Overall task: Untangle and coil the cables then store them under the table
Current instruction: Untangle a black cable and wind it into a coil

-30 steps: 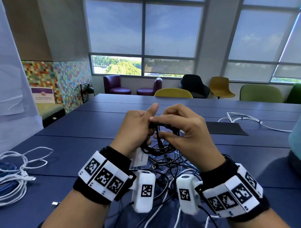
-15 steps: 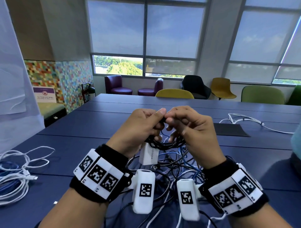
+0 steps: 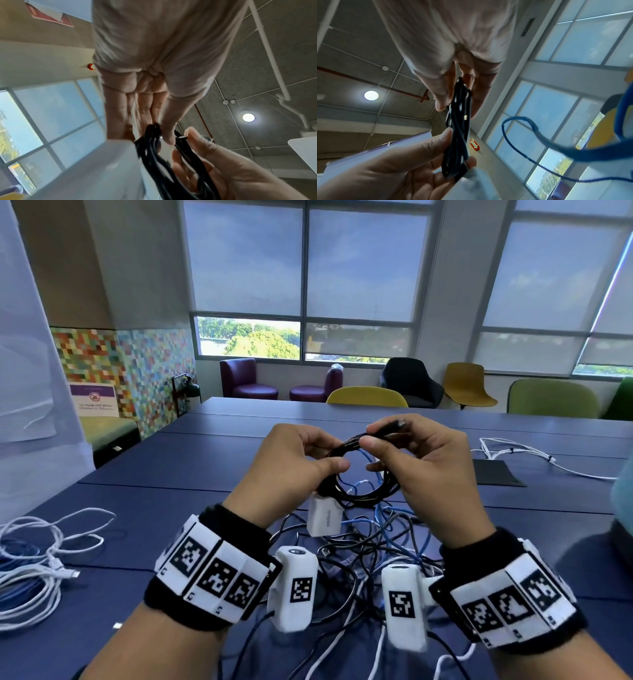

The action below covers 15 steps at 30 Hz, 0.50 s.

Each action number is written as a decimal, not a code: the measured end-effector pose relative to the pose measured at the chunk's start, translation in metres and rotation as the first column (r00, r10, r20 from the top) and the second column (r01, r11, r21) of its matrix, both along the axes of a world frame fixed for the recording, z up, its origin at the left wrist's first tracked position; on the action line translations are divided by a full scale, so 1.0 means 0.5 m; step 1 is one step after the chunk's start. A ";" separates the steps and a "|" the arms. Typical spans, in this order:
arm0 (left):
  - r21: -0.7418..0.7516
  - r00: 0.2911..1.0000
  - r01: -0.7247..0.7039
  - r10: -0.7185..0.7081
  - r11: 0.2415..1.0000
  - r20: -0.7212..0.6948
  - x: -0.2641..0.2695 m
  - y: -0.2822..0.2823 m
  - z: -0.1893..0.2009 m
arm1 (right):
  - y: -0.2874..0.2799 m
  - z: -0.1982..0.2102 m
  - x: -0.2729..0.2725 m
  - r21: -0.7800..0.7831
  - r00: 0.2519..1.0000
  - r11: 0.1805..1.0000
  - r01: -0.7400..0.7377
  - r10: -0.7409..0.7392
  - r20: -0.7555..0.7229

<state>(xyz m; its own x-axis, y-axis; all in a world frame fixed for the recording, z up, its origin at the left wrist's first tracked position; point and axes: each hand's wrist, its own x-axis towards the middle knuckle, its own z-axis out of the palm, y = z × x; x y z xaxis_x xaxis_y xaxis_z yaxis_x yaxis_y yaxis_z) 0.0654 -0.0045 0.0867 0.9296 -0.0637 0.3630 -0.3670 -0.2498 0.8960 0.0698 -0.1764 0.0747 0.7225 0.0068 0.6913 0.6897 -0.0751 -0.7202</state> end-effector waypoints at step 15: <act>-0.326 0.994 -0.073 0.044 0.943 -0.098 -0.051 0.073 0.007 | 0.026 0.006 -0.019 0.271 0.917 0.944 -0.187 0.266 -0.297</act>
<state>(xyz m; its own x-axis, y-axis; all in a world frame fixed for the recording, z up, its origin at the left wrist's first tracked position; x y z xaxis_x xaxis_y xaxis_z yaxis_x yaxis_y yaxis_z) 0.0401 0.0323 0.0904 0.9573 0.1006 0.2710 -0.2764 0.0450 0.9600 0.0604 -0.1632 0.0776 0.9049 0.0654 0.4207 0.3930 0.2515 -0.8845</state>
